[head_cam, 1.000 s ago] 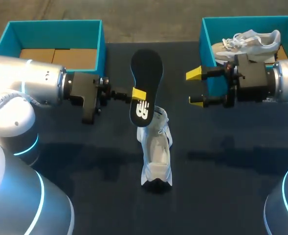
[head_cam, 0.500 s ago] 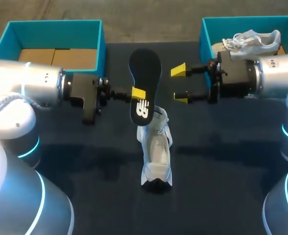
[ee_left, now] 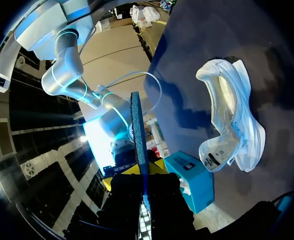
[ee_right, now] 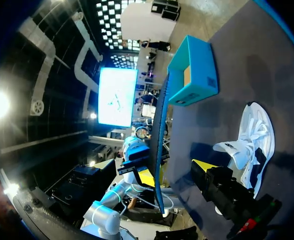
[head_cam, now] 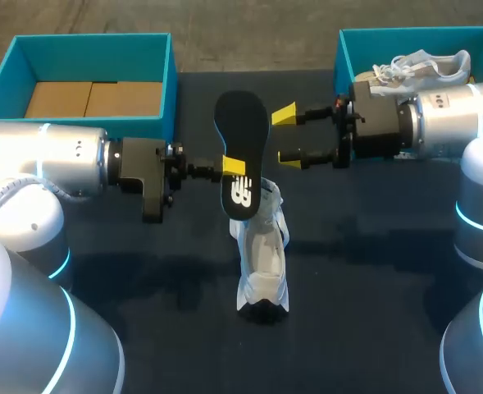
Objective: Take the shoe out of the shoebox, open the shoe tongue, remove and reinsert the insole, then place the shoe into the shoebox
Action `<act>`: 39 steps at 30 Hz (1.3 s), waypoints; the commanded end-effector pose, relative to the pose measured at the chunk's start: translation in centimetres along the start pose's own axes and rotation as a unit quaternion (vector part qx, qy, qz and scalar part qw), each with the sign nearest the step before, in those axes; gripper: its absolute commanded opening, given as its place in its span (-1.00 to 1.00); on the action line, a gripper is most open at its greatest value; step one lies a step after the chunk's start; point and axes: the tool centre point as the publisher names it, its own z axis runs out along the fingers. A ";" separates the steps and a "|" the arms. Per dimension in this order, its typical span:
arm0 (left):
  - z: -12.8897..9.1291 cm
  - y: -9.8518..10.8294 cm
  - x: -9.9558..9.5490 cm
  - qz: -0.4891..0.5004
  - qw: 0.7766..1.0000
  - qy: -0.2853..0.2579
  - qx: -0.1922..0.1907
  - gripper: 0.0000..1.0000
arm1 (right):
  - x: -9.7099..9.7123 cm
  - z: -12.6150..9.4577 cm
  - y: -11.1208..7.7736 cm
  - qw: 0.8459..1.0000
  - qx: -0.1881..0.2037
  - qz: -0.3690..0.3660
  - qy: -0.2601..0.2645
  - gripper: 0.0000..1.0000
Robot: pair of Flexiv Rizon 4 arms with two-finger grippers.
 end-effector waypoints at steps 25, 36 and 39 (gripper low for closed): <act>0.0 -0.1 0.0 0.001 1.000 -0.001 -0.002 -1.00 | 0.7 4.0 -0.8 1.000 0.002 -0.004 -0.013 0.32; 0.0 -0.1 0.0 0.001 1.000 -0.001 -0.002 -1.00 | 0.6 4.6 -0.5 1.000 0.006 -0.006 -0.014 0.14; 0.0 -0.1 0.0 0.001 1.000 -0.001 -0.002 -1.00 | 0.7 4.8 -0.5 1.000 0.006 -0.007 -0.013 0.00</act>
